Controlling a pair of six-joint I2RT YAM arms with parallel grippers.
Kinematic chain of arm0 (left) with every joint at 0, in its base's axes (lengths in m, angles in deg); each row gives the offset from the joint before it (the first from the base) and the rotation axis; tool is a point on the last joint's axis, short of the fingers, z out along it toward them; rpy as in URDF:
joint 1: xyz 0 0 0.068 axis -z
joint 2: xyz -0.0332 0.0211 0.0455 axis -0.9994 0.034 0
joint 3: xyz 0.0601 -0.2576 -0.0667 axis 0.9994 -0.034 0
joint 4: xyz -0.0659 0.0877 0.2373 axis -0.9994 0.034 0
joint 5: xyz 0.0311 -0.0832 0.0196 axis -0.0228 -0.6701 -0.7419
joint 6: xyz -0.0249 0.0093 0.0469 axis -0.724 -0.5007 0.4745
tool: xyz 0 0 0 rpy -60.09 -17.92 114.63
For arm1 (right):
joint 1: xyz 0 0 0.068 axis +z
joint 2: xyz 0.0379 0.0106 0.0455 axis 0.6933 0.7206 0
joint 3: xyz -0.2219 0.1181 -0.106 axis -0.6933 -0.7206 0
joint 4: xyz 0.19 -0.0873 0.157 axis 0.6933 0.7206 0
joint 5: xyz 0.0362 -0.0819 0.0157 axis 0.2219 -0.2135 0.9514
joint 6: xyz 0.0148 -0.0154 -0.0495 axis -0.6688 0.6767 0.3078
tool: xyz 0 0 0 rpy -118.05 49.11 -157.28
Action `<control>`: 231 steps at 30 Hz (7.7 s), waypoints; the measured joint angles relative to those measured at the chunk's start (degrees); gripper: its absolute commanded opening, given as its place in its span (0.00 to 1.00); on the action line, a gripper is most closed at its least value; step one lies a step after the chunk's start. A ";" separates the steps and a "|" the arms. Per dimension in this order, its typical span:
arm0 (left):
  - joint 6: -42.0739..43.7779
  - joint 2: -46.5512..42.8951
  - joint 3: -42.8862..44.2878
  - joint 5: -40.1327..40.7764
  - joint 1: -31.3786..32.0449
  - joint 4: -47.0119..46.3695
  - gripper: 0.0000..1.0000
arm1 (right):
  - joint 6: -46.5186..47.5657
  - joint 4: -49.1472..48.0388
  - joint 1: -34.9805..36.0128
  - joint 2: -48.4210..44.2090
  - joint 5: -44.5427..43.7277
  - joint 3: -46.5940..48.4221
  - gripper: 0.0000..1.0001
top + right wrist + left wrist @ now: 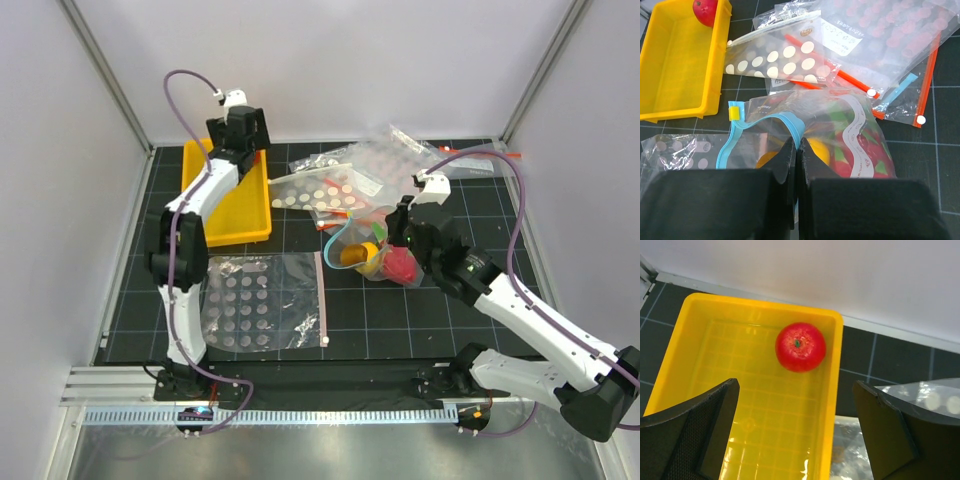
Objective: Place the food in the zip-top bag and seal the zipper
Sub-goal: Pick up the fake fruit from the bin, then place the fake fruit in the zipper food storage bag, then adjust the zipper food storage bag at the center of the board.
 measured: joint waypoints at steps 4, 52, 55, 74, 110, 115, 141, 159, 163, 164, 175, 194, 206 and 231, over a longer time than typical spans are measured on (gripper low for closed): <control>4.57 7.98 5.20 0.79 -0.37 1.33 1.00 | -0.15 -0.02 0.00 0.00 0.09 -0.02 0.01; 7.63 33.14 30.97 -11.13 -10.23 12.70 1.00 | -0.57 -0.09 0.00 -1.31 0.90 -0.70 0.01; 8.24 33.14 30.97 -11.69 -10.82 10.93 1.00 | -0.57 -0.09 0.00 -1.31 1.01 -0.72 0.01; 8.15 26.36 17.51 -13.46 -10.78 0.92 0.41 | -0.55 -0.09 0.00 -1.33 1.31 -0.72 0.01; -19.71 -52.98 -50.21 -21.75 28.11 -15.08 0.30 | 0.96 -3.89 0.02 1.01 3.21 -1.92 0.01; -14.78 -54.53 -51.15 -22.01 35.12 -19.30 0.27 | 0.96 -3.87 0.00 0.81 3.28 -1.92 0.01; -3.06 -36.68 -45.86 -22.56 42.73 -20.44 0.23 | -0.04 -3.61 0.00 -3.80 1.05 -3.52 0.01; -2.08 -26.91 -36.52 -19.30 43.17 -11.45 0.98 | -1.07 -3.74 0.00 -6.51 -0.57 -5.29 0.01; -2.27 -28.37 -36.52 -19.47 43.17 -10.75 1.00 | -1.07 -3.72 0.00 -7.04 -1.18 -5.44 0.01; -2.29 -28.98 -36.54 -19.80 43.17 -10.43 1.00 | -1.07 -3.72 0.00 -7.06 -1.36 -5.44 0.01; -3.56 -36.59 -35.36 -18.29 43.17 -3.98 0.93 | -1.07 -3.72 0.00 -7.06 -1.79 -5.44 0.01; -2.19 -23.76 -23.45 -6.58 40.41 15.76 0.05 | -0.74 -3.76 0.00 -6.95 -0.87 -5.44 0.01; -2.36 -32.11 -26.49 -10.10 37.55 16.15 0.00 | 2.16 -7.63 4.42 -1.73 11.28 -4.90 0.11; -8.39 -39.87 -30.36 -15.13 30.14 13.70 0.00 | 12.74 -11.32 13.51 3.52 17.46 -2.38 0.88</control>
